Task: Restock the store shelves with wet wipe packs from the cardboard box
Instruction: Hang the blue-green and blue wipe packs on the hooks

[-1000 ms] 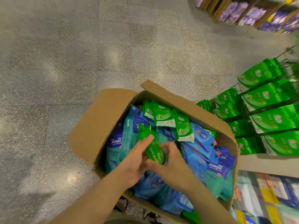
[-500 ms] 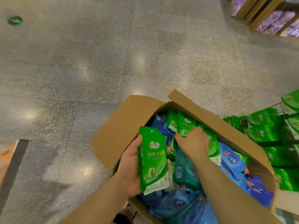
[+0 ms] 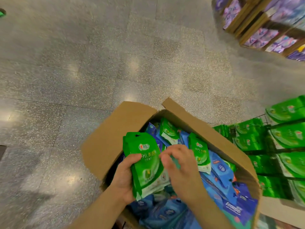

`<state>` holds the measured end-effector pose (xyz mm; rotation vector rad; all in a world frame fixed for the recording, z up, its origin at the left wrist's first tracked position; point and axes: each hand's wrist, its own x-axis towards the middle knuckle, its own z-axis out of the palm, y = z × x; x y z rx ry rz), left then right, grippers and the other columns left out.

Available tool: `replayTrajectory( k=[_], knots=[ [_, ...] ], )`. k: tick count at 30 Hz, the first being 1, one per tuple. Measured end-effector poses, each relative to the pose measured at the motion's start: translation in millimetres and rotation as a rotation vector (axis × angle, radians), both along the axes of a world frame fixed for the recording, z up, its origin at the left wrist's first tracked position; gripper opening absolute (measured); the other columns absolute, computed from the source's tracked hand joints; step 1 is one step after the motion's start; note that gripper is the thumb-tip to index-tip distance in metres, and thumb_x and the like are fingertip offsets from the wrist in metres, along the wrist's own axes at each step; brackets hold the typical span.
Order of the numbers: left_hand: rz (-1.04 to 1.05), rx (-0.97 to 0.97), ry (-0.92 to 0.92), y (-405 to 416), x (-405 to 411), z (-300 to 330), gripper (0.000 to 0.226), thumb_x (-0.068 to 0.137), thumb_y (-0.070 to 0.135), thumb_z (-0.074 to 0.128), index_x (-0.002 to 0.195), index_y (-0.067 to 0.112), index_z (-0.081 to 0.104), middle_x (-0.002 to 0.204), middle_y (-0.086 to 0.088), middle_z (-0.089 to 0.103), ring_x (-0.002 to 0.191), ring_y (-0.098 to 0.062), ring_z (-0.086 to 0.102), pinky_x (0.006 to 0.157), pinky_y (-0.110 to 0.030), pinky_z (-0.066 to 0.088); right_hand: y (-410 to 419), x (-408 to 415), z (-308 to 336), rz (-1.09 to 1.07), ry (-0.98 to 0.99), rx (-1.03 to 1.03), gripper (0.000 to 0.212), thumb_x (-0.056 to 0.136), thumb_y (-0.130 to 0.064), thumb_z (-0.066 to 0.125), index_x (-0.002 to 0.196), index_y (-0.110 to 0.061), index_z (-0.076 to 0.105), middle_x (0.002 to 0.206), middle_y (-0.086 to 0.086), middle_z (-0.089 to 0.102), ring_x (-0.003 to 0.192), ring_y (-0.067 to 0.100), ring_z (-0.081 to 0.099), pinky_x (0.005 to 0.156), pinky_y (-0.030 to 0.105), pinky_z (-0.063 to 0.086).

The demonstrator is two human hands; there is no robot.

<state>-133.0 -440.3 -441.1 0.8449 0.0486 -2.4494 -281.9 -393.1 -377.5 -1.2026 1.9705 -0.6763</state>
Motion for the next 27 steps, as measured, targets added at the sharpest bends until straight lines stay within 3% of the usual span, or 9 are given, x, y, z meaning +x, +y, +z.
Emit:
replayTrajectory(
  k=[3,6,9,12,15,16,19,22,27],
  knots=[
    [0.035,-0.031,-0.040,-6.7,15.7,1.3,0.083,0.032,0.022,0.098,0.110,0.003,0.078,0.111,-0.025,0.073,0.091,-0.040,0.074,0.082,-0.053,0.061,-42.0,-33.3,-46.8,-0.362,-0.042,0.018,0.034,0.091,-0.057,0.054,0.074,-0.027,0.058,0.077,-0.010,0.057,0.078,0.016,0.057,0.078,0.041,0.047],
    [0.039,-0.080,-0.054,-12.1,31.0,7.5,0.090,0.044,0.023,0.096,0.128,0.003,0.069,0.122,-0.023,0.069,0.104,-0.042,0.070,0.094,-0.055,0.055,-83.5,-46.8,-102.4,-0.402,0.099,0.326,0.072,0.075,-0.075,0.049,0.103,-0.011,0.065,0.106,0.012,0.068,0.105,0.036,0.063,0.094,0.046,0.051],
    [0.042,-0.082,-0.036,-10.7,43.9,10.6,0.090,0.046,0.023,0.097,0.128,0.002,0.069,0.124,-0.024,0.069,0.101,-0.044,0.071,0.090,-0.054,0.057,-102.4,-46.9,-134.4,-0.370,0.242,0.478,0.101,0.069,-0.083,0.056,0.130,-0.002,0.054,0.129,0.021,0.062,0.121,0.042,0.058,0.098,0.045,0.048],
    [0.034,-0.040,-0.087,-5.0,55.2,9.4,0.094,0.041,0.023,0.100,0.127,0.000,0.069,0.123,-0.027,0.068,0.097,-0.044,0.071,0.089,-0.053,0.058,-107.9,-50.8,-137.4,-0.379,0.218,0.471,0.095,0.058,-0.074,0.060,0.118,-0.001,0.061,0.117,0.022,0.069,0.107,0.040,0.065,0.083,0.041,0.051],
    [0.008,-0.020,-0.137,0.8,57.3,7.0,0.091,0.042,0.025,0.099,0.125,0.000,0.070,0.123,-0.027,0.068,0.098,-0.041,0.070,0.094,-0.051,0.054,-90.5,-44.7,-97.5,-0.476,-0.032,0.354,0.046,0.066,-0.056,0.064,0.076,-0.012,0.059,0.074,0.007,0.062,0.072,0.028,0.059,0.064,0.038,0.043],
    [0.003,-0.013,-0.149,2.4,55.1,5.9,0.090,0.045,0.026,0.098,0.126,0.001,0.070,0.125,-0.026,0.068,0.101,-0.041,0.070,0.097,-0.051,0.052,-80.0,-38.8,-78.4,-0.489,-0.122,0.299,0.034,0.073,-0.049,0.064,0.075,-0.016,0.056,0.073,0.002,0.057,0.071,0.024,0.054,0.065,0.036,0.039],
    [-0.031,-0.002,-0.125,6.0,37.4,11.6,0.075,0.059,0.022,0.091,0.128,0.002,0.069,0.132,-0.025,0.065,0.112,-0.041,0.067,0.104,-0.054,0.047,-33.4,-10.3,-20.1,-0.395,-0.215,0.096,0.025,0.086,-0.033,0.068,0.110,-0.030,0.061,0.110,-0.010,0.061,0.098,0.007,0.059,0.081,0.029,0.045],
    [-0.064,0.026,-0.131,7.1,13.8,17.7,0.067,0.065,0.020,0.088,0.127,0.001,0.069,0.131,-0.028,0.065,0.110,-0.042,0.069,0.102,-0.054,0.049,6.6,18.1,13.2,-0.150,-0.095,-0.036,0.042,0.079,-0.034,0.072,0.116,-0.044,0.057,0.120,-0.020,0.046,0.114,-0.007,0.048,0.090,0.011,0.038],
    [-0.114,-0.002,0.047,1.9,-16.5,32.2,0.086,0.045,0.034,0.104,0.119,0.003,0.075,0.129,-0.025,0.067,0.111,-0.037,0.070,0.090,-0.052,0.059,23.6,7.8,17.9,-0.093,-0.083,-0.175,0.033,0.079,-0.057,0.064,0.110,-0.047,0.061,0.117,-0.016,0.045,0.122,0.007,0.049,0.103,0.028,0.042]
  ],
)
